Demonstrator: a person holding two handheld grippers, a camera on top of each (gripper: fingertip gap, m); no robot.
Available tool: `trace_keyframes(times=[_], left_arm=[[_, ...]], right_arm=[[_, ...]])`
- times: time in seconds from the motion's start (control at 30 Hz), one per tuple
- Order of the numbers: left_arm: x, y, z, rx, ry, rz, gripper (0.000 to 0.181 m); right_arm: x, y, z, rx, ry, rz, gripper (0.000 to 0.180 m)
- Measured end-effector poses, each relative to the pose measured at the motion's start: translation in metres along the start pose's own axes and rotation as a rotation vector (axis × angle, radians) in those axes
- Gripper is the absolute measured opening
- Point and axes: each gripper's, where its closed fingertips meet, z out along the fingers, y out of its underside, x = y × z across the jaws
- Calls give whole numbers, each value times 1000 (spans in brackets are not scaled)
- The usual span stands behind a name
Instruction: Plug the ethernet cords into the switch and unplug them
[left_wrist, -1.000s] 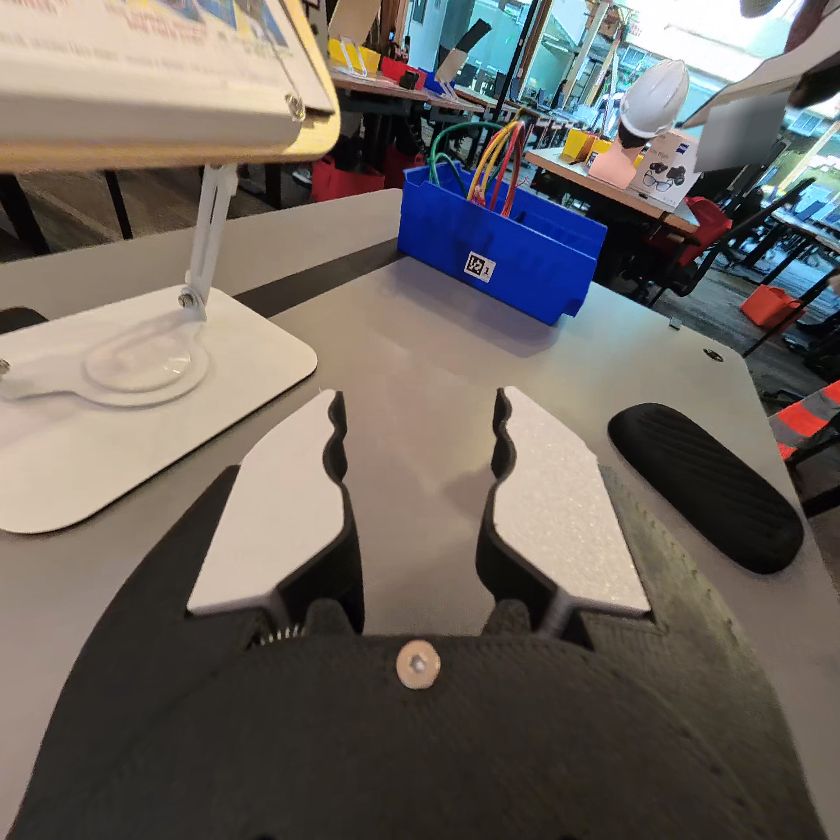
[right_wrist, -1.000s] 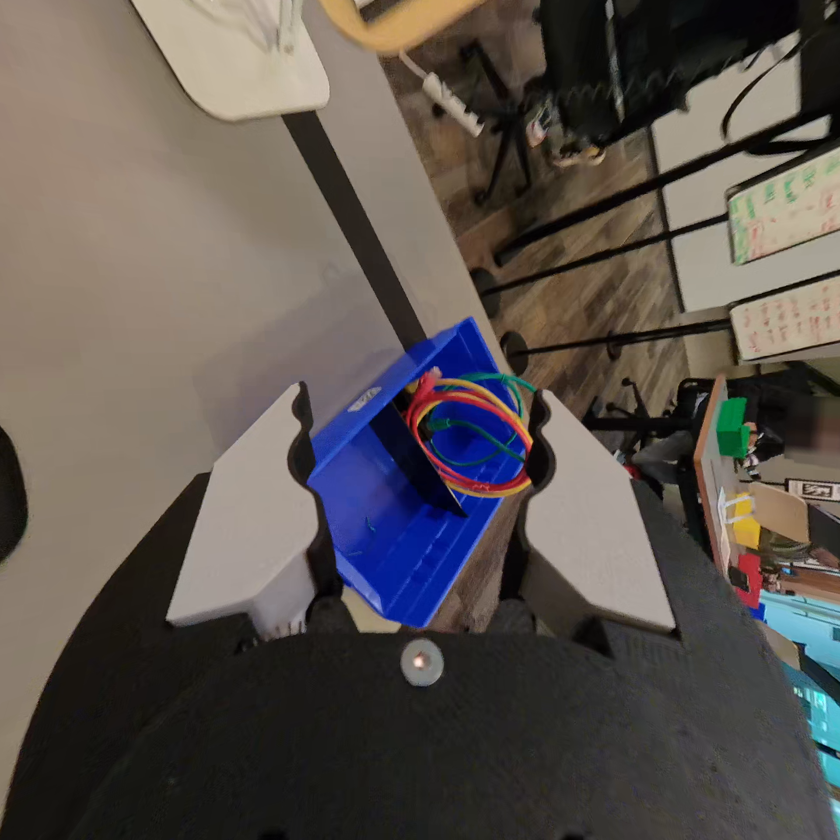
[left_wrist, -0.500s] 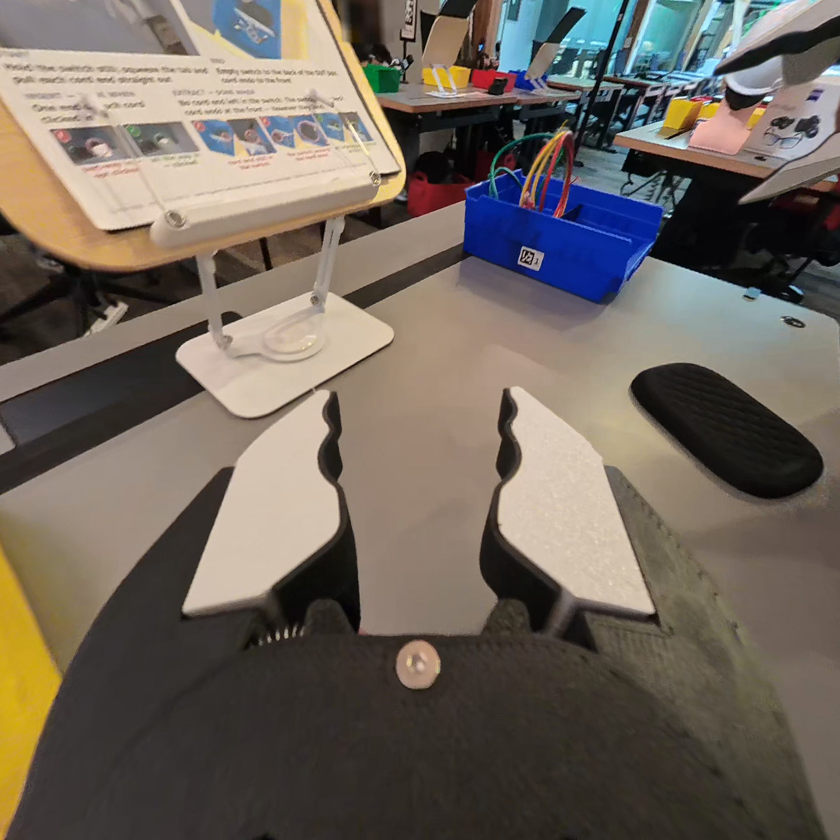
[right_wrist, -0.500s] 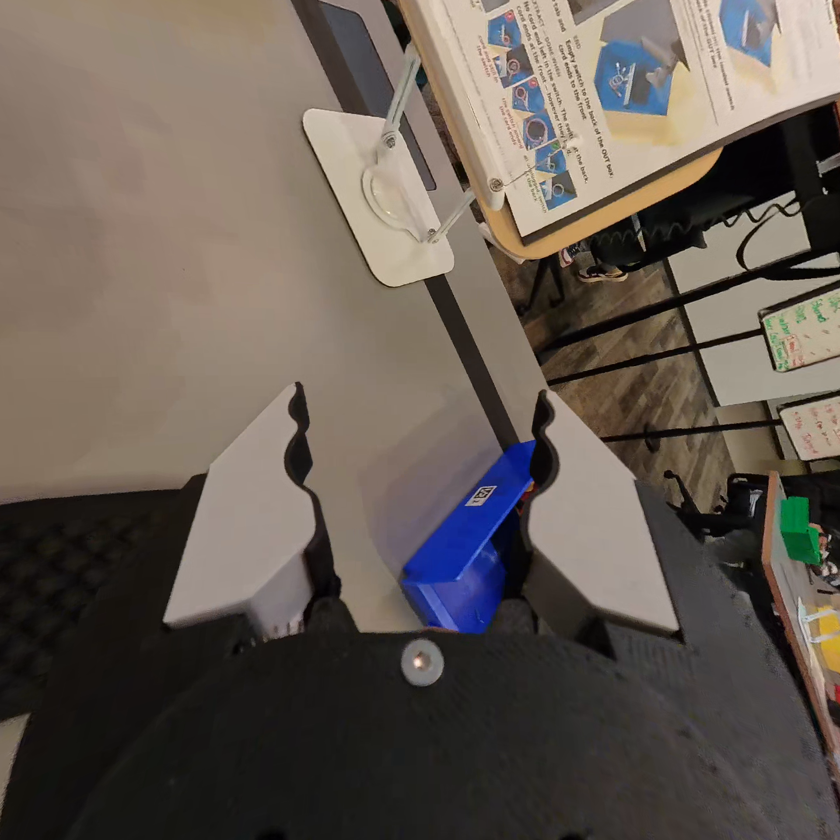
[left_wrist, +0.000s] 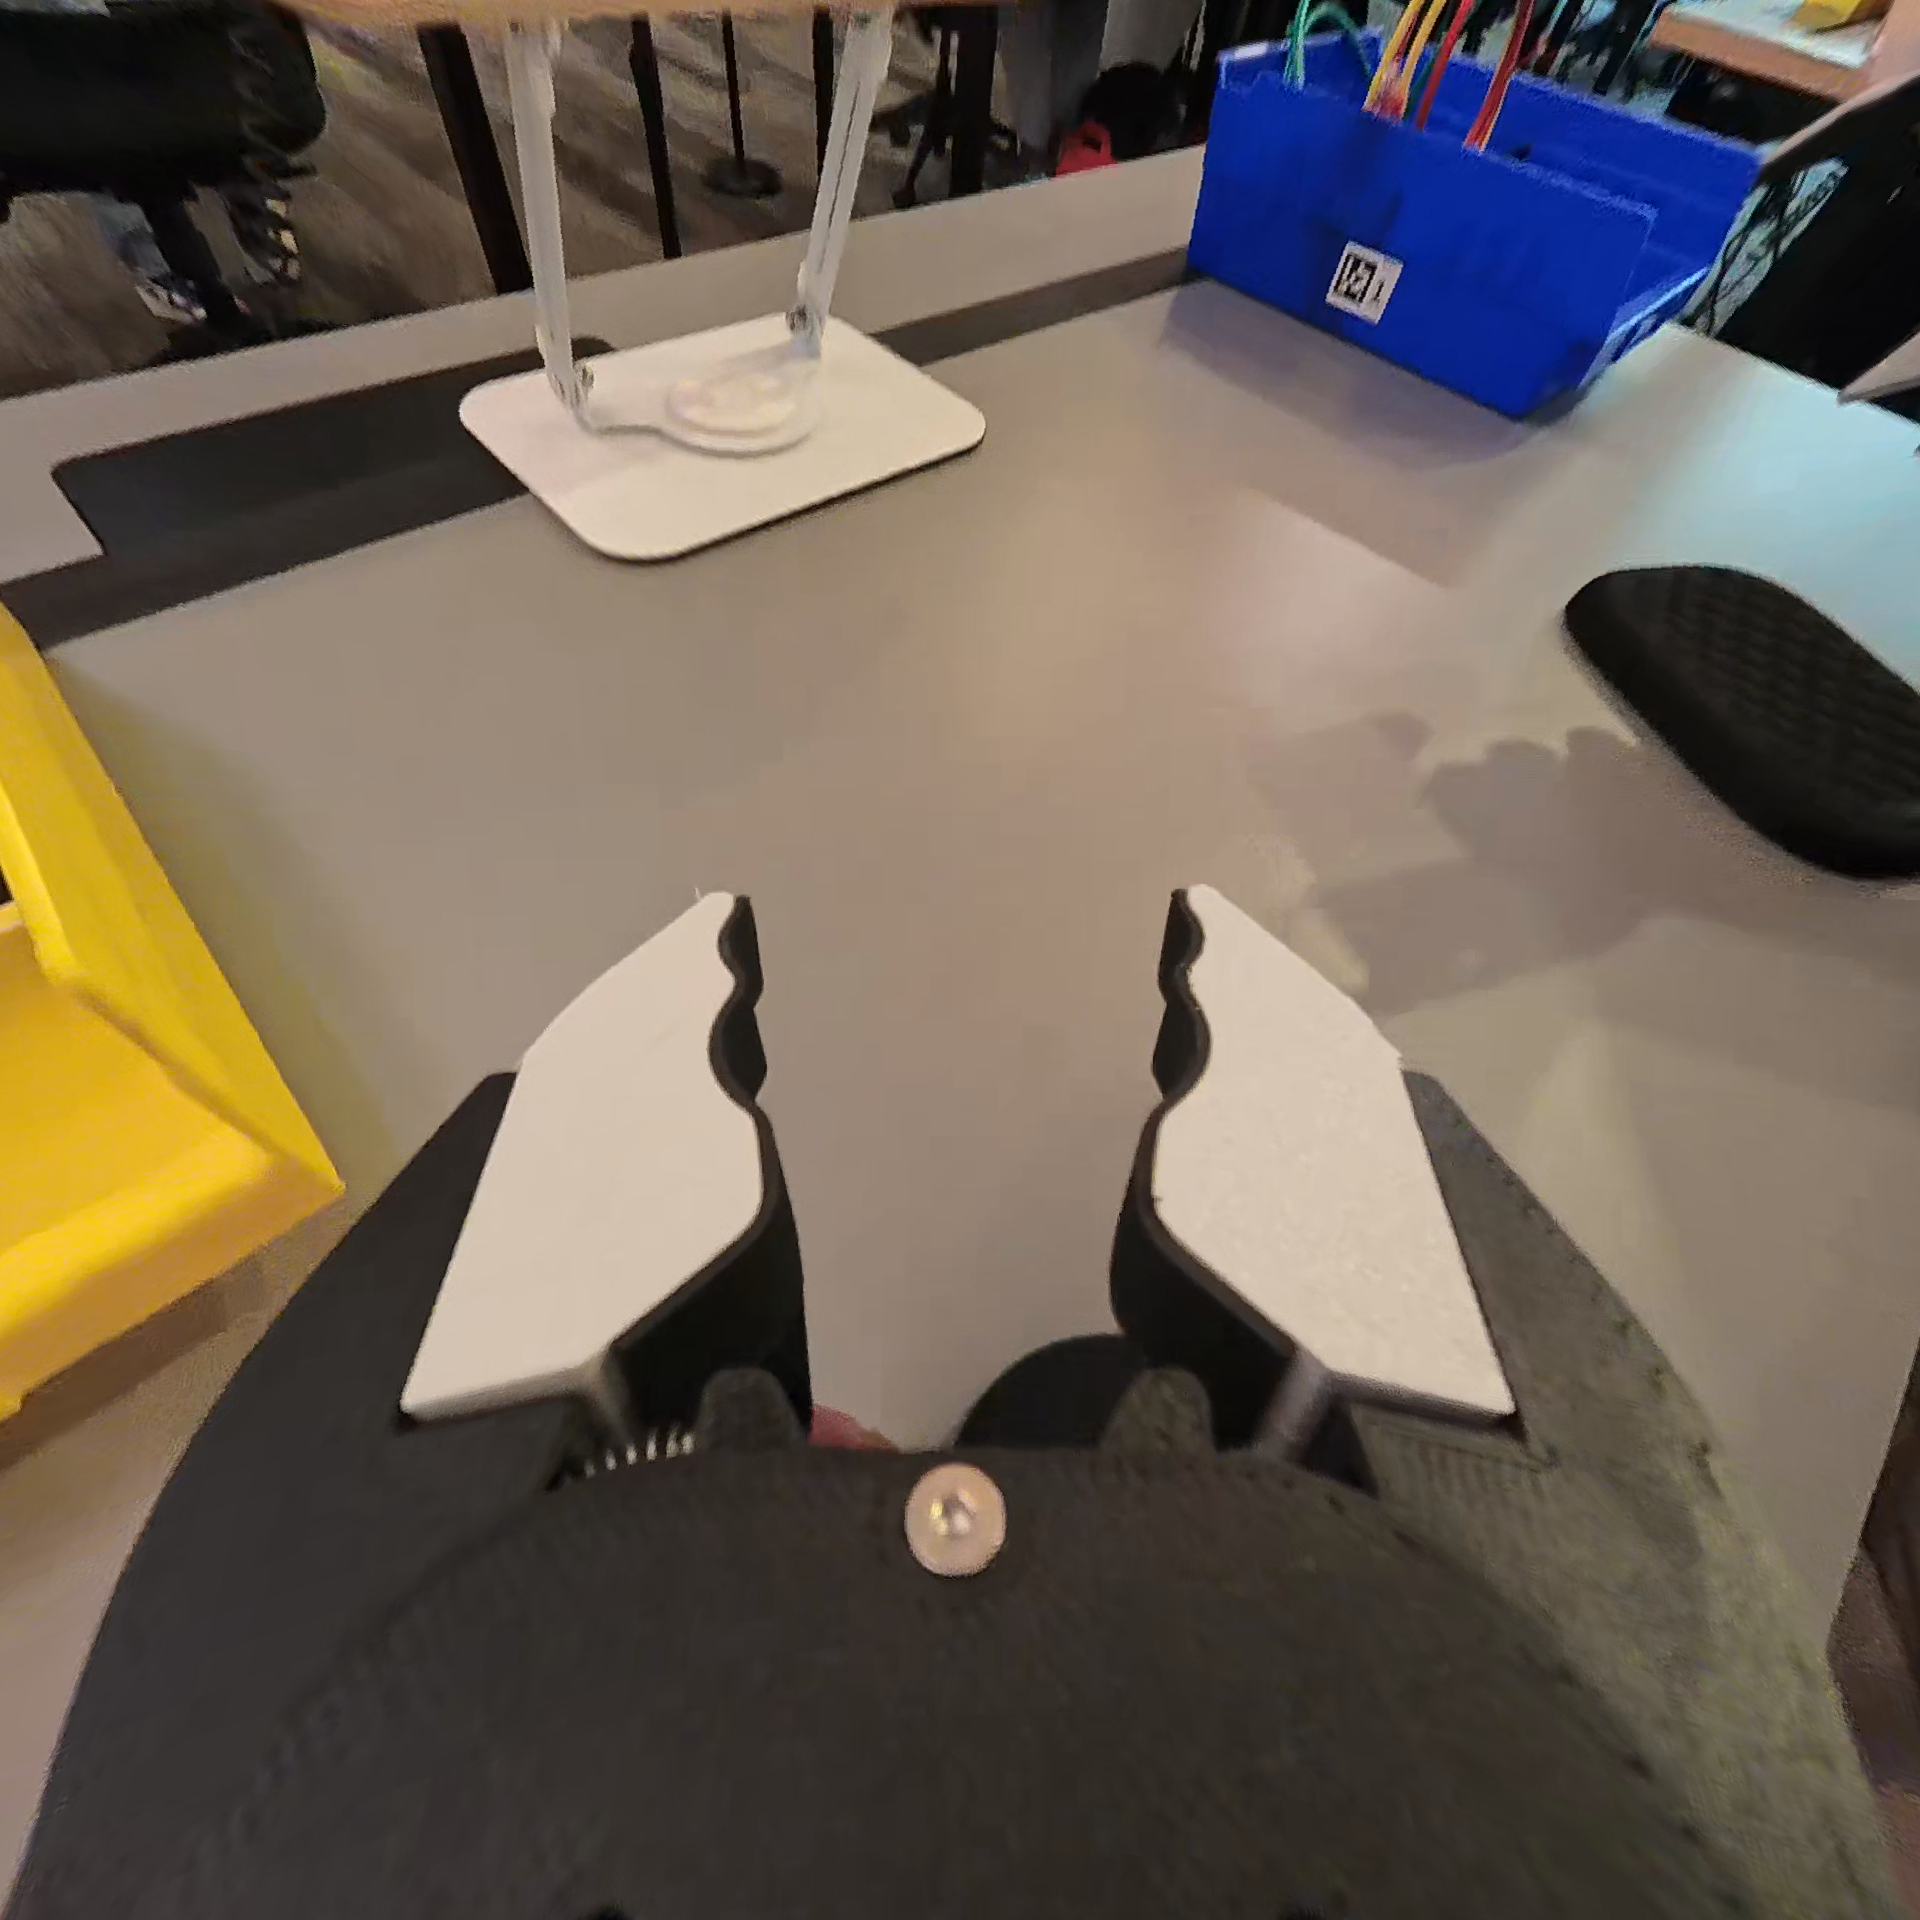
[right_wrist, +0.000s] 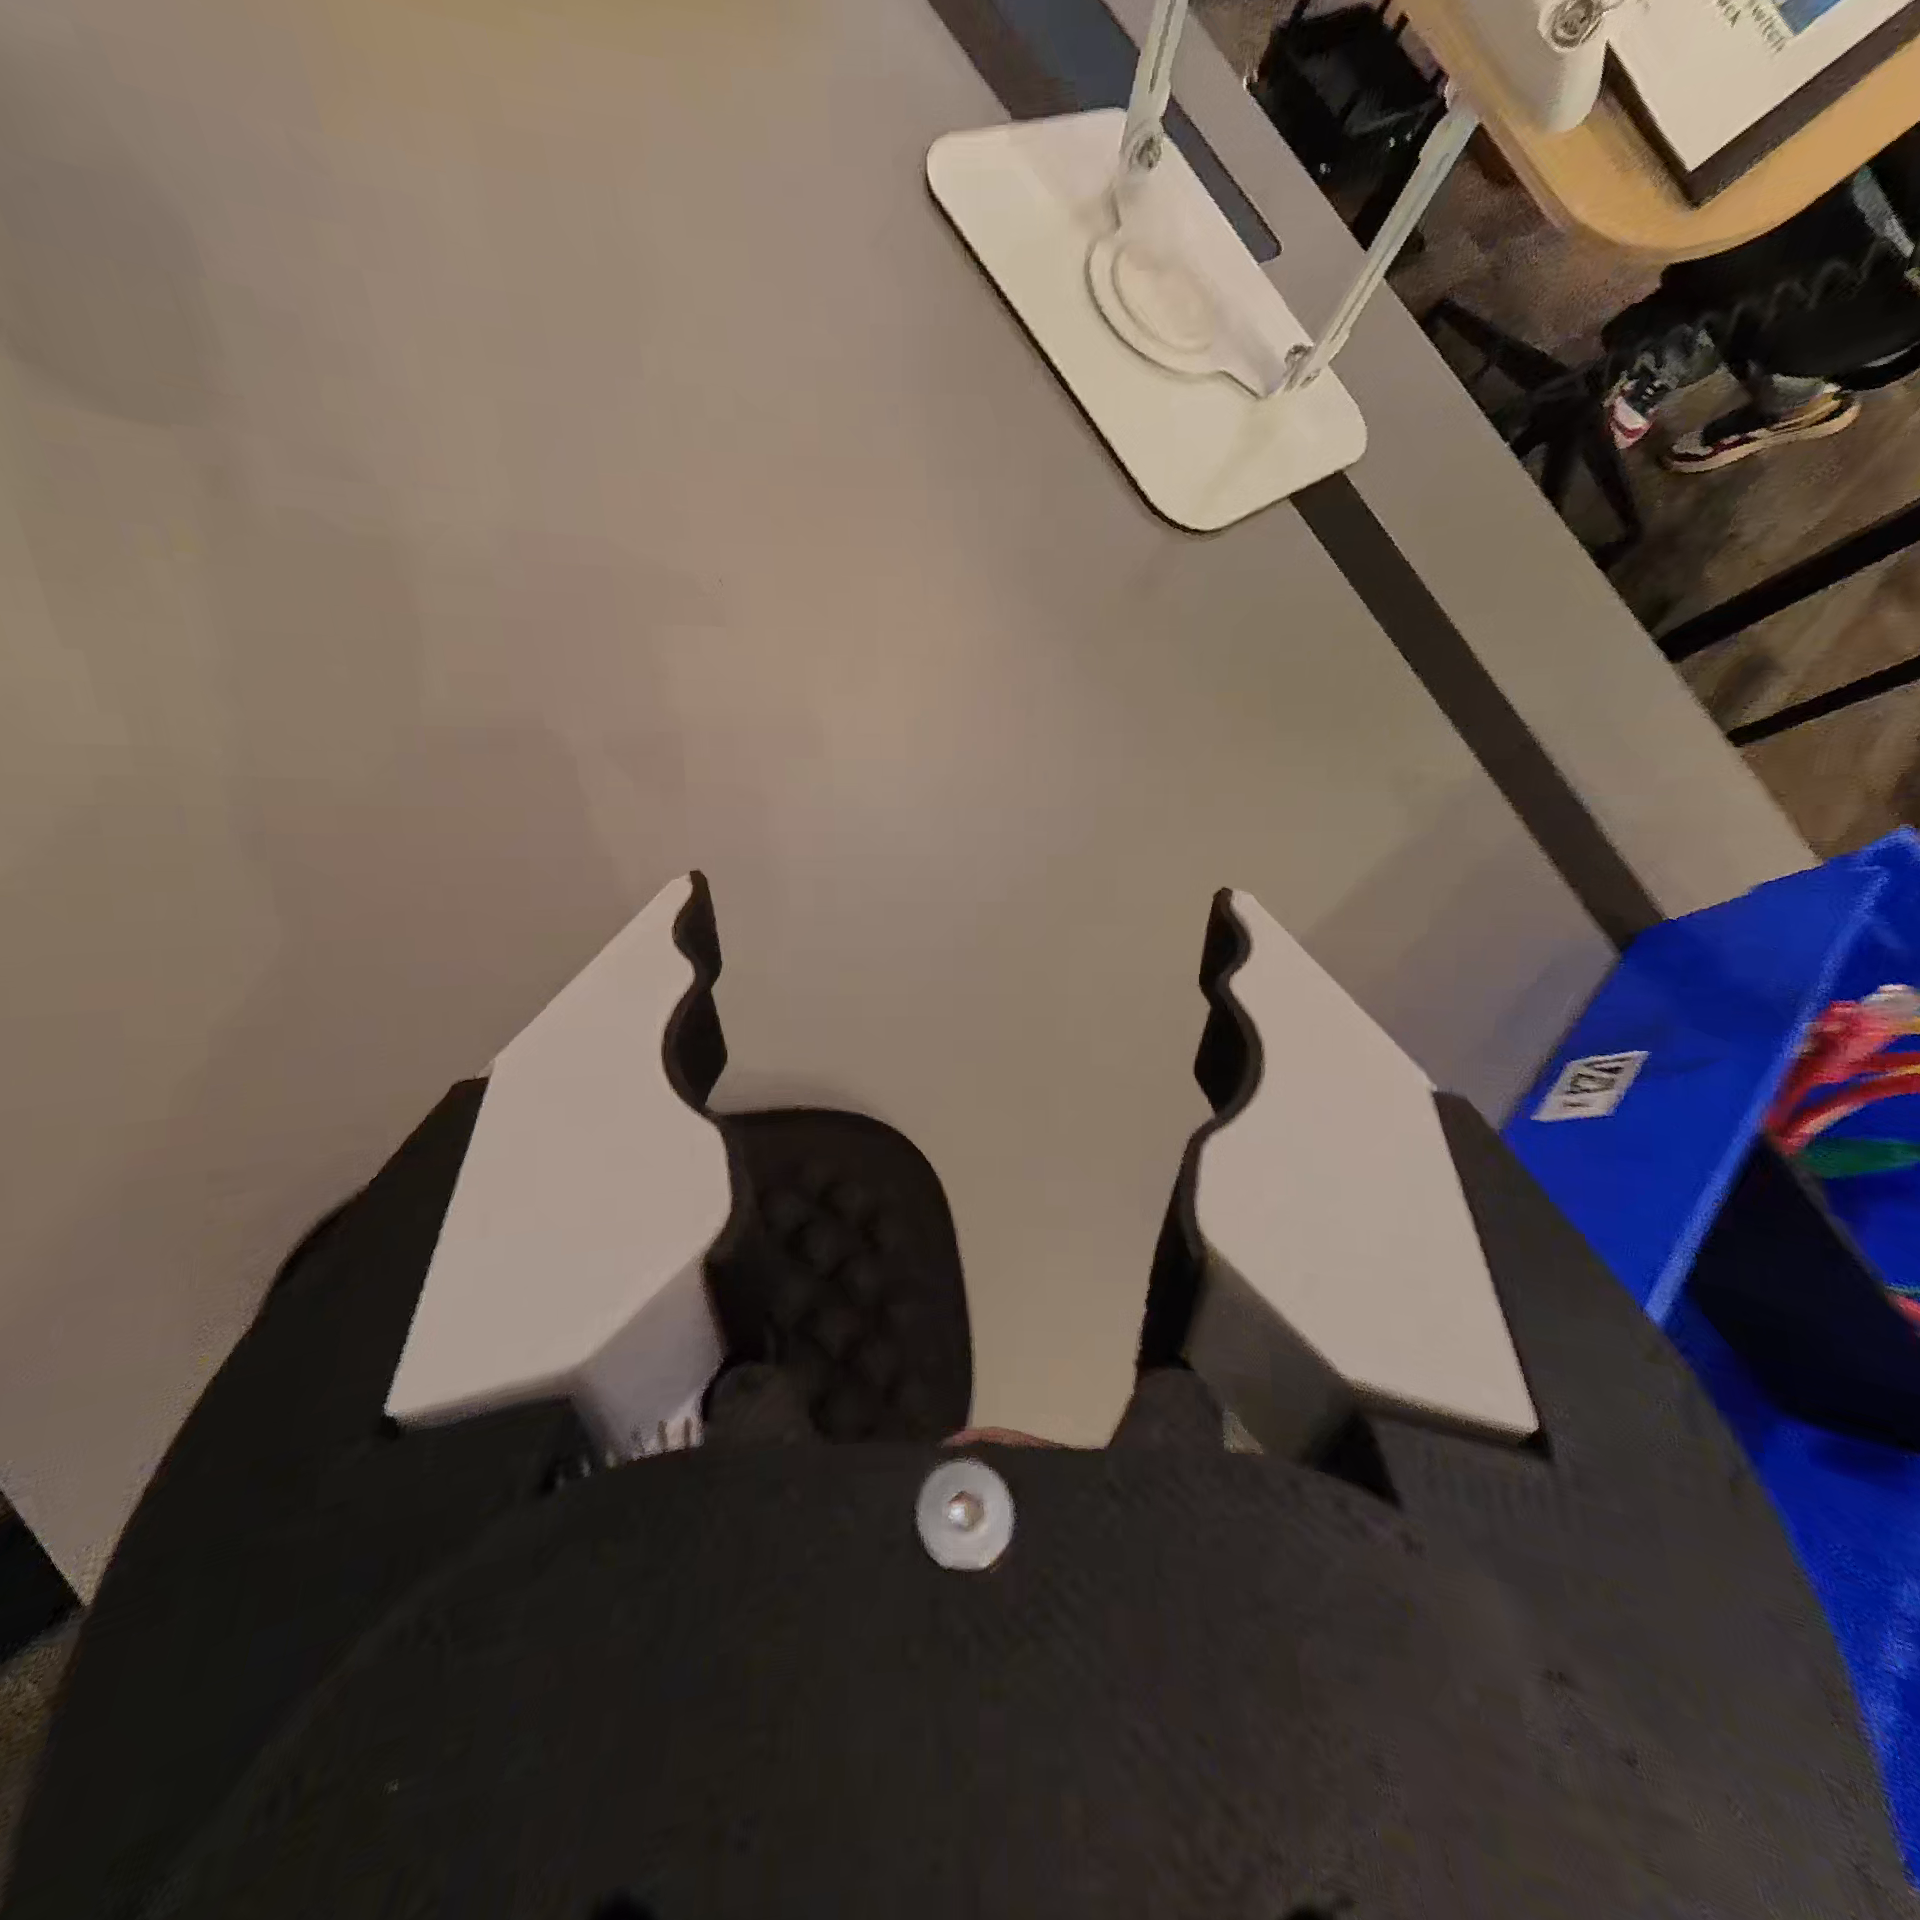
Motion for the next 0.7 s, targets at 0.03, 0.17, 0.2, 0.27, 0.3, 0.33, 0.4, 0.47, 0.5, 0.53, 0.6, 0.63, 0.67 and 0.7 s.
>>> trace_keyframes(times=[0.03, 0.17, 0.2, 0.27, 0.3, 0.33, 0.4, 0.47, 0.5, 0.53, 0.6, 0.63, 0.67, 0.7], left_arm=[[-1, 6, 0, -14, -6, 0, 73], [-4, 29, 5, -78, -11, 12, 71], [-5, 36, 6, -104, -21, 29, 70], [-7, 45, 10, -131, -45, 60, 74], [-8, 50, 12, -152, -58, 70, 79], [-9, 57, 15, -183, -70, 75, 87], [-8, 64, 19, -232, -83, 105, 97], [-6, 67, 21, -259, -94, 149, 99], [-5, 70, 22, -281, -96, 166, 100], [-5, 76, 23, -317, -106, 172, 103], [-5, 87, 26, -398, -107, 181, 111], [-4, 86, 26, -401, -102, 187, 112], [-4, 81, 26, -373, -101, 167, 109], [-3, 72, 24, -319, -91, 127, 106]], right_arm=[[-3, 0, 3, 34, -15, 32, 94], [-14, 16, 28, 65, -64, 90, 100], [-14, 25, 37, 32, -49, 71, 103], [-15, 51, 56, -76, -11, -16, 115], [-18, 63, 65, -123, -15, -39, 121], [-22, 71, 72, -147, -33, -35, 123], [-33, 78, 83, -136, -75, 1, 126], [-35, 81, 86, -125, -75, 19, 124], [-35, 79, 85, -112, -70, 22, 125], [-34, 79, 85, -100, -66, 23, 126], [-36, 79, 85, -78, -77, 37, 125], [-36, 79, 85, -70, -80, 47, 126], [-36, 79, 85, -68, -84, 49, 126], [-38, 80, 84, -70, -89, 43, 126]])
